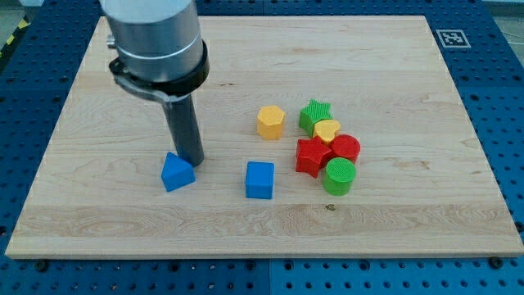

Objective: Slide the blue triangle towards the bottom left corner

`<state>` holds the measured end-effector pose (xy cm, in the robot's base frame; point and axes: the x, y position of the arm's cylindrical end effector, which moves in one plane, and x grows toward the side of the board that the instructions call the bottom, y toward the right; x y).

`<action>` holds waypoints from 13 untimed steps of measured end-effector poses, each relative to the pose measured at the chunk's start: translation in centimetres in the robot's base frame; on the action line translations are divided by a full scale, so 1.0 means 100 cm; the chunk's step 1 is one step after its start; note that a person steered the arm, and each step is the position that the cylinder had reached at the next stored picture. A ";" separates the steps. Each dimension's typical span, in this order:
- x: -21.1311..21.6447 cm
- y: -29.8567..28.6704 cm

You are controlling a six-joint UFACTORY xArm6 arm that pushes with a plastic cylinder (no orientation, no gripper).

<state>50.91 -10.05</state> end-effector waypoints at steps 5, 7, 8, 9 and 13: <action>0.030 -0.048; 0.043 -0.032; 0.054 -0.043; 0.055 -0.070; 0.074 -0.015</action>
<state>58.29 -11.55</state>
